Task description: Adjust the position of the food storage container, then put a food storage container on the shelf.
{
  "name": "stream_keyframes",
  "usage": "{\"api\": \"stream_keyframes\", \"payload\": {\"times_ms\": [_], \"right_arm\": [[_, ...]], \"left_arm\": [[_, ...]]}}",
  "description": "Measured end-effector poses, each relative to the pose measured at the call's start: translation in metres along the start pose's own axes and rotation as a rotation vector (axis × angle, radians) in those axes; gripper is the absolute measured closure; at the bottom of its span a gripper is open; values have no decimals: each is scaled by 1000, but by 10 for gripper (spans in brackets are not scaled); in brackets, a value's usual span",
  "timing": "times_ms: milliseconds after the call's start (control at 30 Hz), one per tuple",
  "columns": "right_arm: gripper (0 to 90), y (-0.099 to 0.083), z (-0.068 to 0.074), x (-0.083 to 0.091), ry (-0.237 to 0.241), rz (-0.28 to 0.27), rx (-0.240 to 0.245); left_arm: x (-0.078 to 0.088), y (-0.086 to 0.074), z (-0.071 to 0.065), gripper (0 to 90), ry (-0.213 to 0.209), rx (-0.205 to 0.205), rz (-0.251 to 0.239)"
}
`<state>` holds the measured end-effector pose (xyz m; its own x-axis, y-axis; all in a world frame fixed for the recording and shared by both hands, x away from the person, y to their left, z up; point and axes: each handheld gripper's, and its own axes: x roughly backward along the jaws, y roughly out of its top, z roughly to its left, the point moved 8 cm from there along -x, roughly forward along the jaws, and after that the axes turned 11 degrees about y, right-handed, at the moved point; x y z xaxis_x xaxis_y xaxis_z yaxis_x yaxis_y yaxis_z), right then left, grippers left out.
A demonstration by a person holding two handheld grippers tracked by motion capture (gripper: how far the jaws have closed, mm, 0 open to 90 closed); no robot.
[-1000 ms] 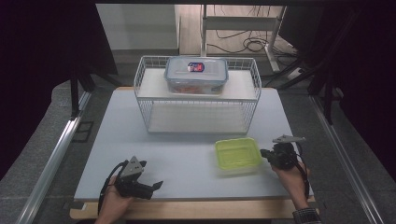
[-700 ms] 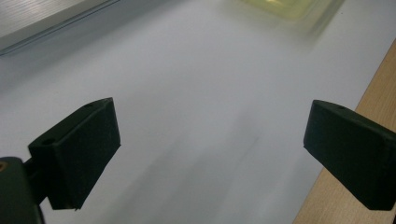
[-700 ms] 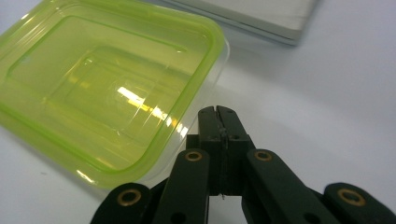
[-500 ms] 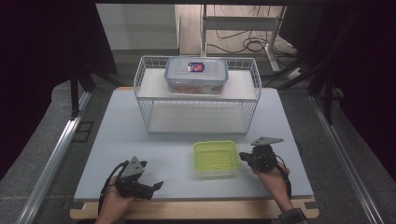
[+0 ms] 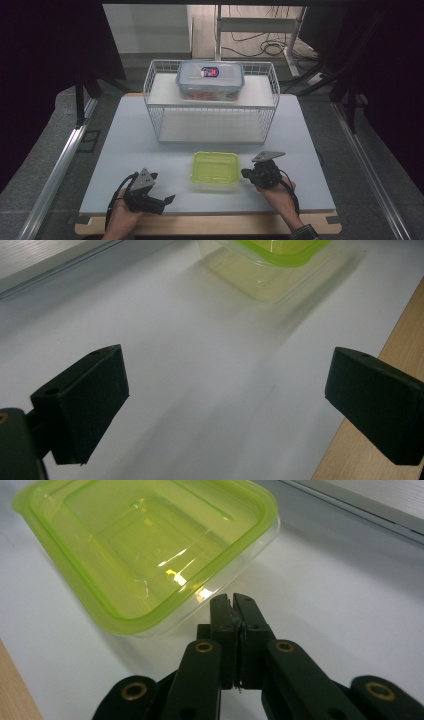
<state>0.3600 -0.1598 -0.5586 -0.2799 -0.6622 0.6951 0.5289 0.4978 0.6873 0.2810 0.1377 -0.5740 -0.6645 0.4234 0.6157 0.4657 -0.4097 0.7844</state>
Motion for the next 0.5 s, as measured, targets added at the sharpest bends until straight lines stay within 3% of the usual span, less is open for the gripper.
{"api": "stream_keyframes", "payload": {"times_ms": [233, 367, 500], "right_arm": [[630, 2, -10, 14, -57, -49, -9], [508, 2, -11, 20, -36, -83, -42], [476, 2, -13, 27, -9, -110, -73]], "left_arm": [[0, 0, 0, 38, 0, 0, 1], [0, 0, 0, 38, 2, -3, 1], [1, -1, 1, 38, 0, -2, 3]]}}
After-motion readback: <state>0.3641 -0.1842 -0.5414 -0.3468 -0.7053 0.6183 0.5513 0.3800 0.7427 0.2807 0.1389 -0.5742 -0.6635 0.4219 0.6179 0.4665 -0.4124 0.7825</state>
